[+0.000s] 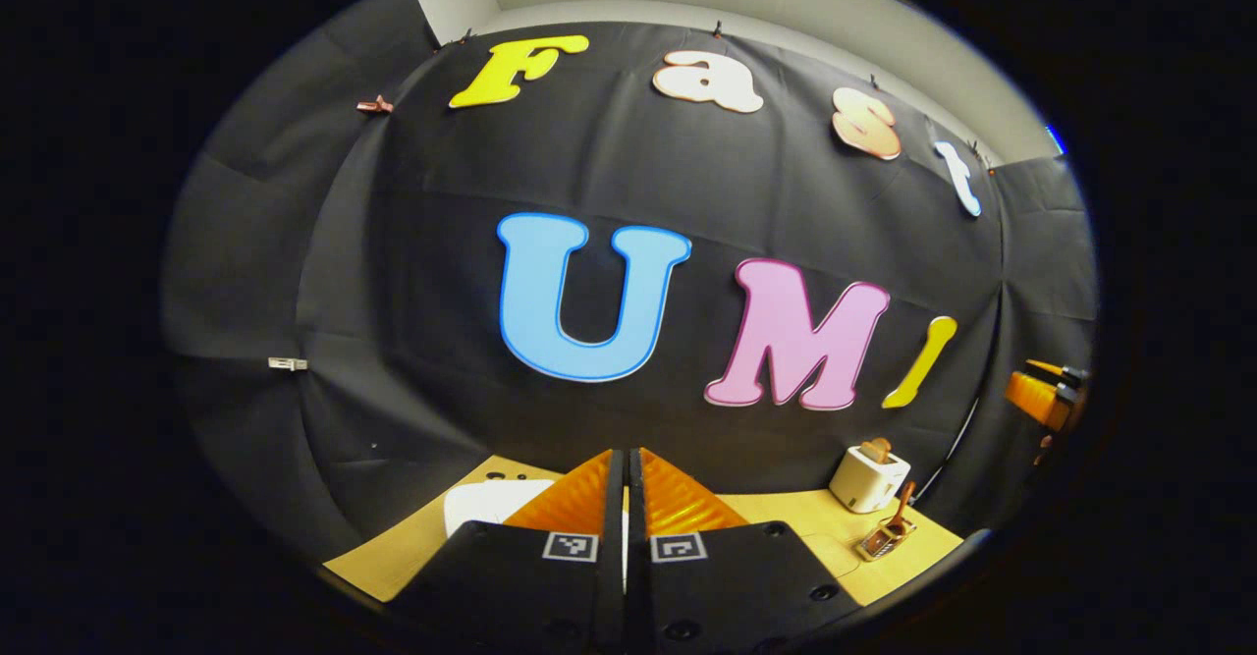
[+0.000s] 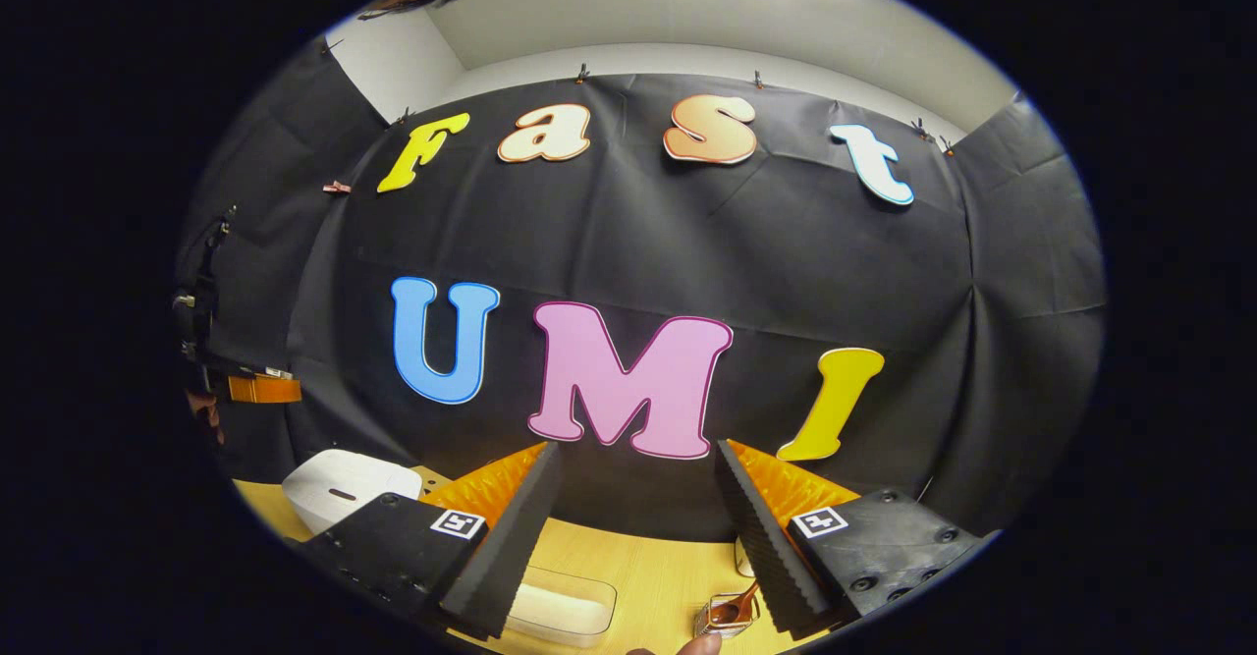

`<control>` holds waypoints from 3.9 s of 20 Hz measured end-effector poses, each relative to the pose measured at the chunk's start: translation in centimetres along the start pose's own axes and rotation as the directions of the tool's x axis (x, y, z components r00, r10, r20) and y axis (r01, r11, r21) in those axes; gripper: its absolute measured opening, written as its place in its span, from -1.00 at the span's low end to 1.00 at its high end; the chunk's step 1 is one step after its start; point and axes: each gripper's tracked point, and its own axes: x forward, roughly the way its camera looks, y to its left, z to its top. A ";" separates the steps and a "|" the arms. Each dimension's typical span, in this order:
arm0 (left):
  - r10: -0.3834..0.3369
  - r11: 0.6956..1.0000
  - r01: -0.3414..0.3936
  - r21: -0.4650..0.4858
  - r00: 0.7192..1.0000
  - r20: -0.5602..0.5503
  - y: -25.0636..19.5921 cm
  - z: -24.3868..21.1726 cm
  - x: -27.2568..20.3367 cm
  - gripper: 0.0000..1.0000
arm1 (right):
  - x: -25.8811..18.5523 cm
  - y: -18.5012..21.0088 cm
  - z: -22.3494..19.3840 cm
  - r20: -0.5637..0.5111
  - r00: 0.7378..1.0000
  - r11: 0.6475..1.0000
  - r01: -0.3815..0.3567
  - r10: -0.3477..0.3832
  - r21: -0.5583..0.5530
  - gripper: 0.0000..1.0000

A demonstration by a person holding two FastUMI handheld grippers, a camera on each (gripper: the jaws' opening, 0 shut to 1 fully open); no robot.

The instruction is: Close the left gripper, press the button to open the rice cooker; take a wooden spoon from the chopstick holder with the right hand, scoop a spoonful of rice and pour it into the rice cooker, then put the wooden spoon back into the chopstick holder.

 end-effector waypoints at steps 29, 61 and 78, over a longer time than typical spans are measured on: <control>0.025 1.000 -0.012 0.028 0.867 -0.499 3.1 -18.8 5.5 -0.87 | -0.6 -2.5 -1.1 -0.028 0.997 0.998 0.065 -0.066 -0.024 0.94; 0.013 0.999 -0.013 0.036 1.000 0.006 -0.6 -0.7 3.4 0.88 | -0.1 -11.2 -12.5 -0.269 0.962 0.952 0.119 -0.041 0.281 0.94; 0.074 0.995 -0.066 0.073 0.990 -0.116 -8.0 -3.7 -0.7 0.88 | 8.5 -16.8 -38.7 -0.608 0.790 0.929 0.164 0.078 0.332 0.88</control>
